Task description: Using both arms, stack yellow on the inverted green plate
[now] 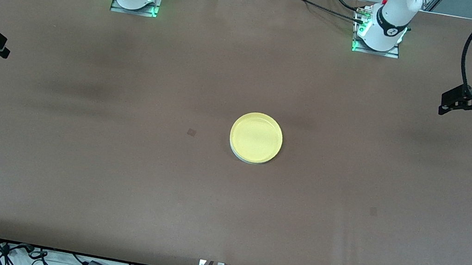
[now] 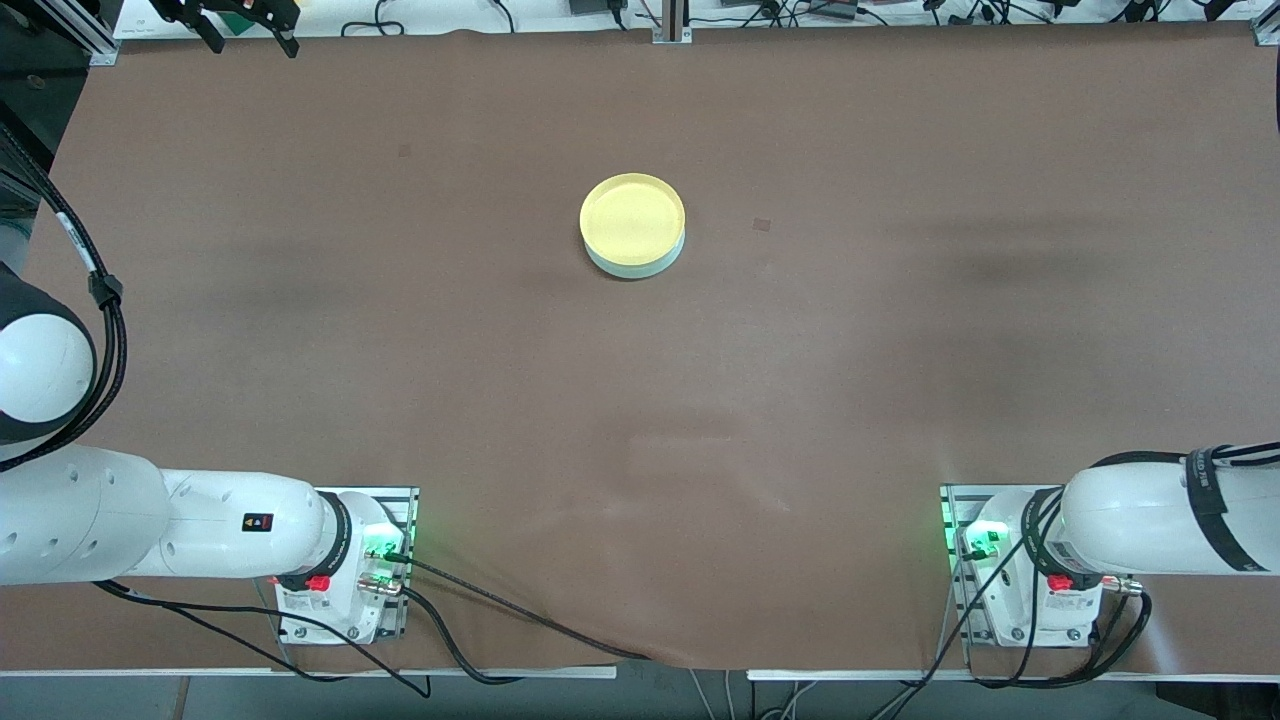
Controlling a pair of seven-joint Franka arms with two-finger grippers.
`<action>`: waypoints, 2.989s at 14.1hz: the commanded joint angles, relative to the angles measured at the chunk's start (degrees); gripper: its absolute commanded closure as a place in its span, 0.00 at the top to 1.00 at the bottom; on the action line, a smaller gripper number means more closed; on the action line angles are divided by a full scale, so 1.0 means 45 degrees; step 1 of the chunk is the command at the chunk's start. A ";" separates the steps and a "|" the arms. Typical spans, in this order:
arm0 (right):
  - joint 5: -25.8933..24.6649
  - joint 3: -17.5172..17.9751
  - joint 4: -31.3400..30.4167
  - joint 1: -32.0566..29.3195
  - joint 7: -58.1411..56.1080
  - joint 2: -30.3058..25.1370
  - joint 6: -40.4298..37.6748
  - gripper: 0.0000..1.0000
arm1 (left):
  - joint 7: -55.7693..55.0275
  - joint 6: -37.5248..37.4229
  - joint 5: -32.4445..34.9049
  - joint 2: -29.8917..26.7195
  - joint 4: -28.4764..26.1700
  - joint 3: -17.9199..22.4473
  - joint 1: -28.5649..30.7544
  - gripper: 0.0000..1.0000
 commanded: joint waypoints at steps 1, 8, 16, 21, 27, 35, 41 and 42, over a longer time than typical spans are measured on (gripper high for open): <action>-0.0069 0.0244 -0.0097 -0.0155 0.0074 -0.0057 0.0086 1.00 | -0.0001 -0.0266 0.0029 0.0153 0.0367 -0.0072 0.0024 1.00; -0.0050 0.0302 -0.0097 -0.0154 0.0054 -0.0037 0.0086 1.00 | -0.0001 -0.0247 0.0029 0.0153 0.0367 -0.0072 0.0024 1.00; -0.0147 0.0342 0.0079 0.0080 0.0973 -0.0095 0.0067 1.00 | -0.0001 -0.0227 0.0029 0.0153 0.0367 -0.0072 0.0024 1.00; -0.0051 0.0322 0.0098 0.0060 0.0601 -0.0037 0.0086 1.00 | -0.0001 -0.0227 0.0009 0.0153 0.0367 -0.0072 0.0024 1.00; -0.0089 0.0302 0.0020 0.0041 0.0562 -0.0095 -0.0206 1.00 | -0.0001 -0.0247 0.0009 0.0153 0.0367 -0.0072 0.0024 1.00; -0.0128 0.0263 -0.0370 0.0080 0.0582 -0.0310 0.0106 1.00 | -0.0001 -0.0247 0.0009 0.0153 0.0367 -0.0072 0.0024 1.00; -0.0187 0.0263 -0.0351 0.0099 0.0562 -0.0369 0.0028 1.00 | -0.0001 -0.0247 0.0009 0.0153 0.0367 -0.0072 0.0024 1.00; -0.0187 0.0263 -0.0351 0.0099 0.0562 -0.0350 0.0066 1.00 | -0.0001 -0.0247 0.0009 0.0153 0.0367 -0.0072 0.0024 1.00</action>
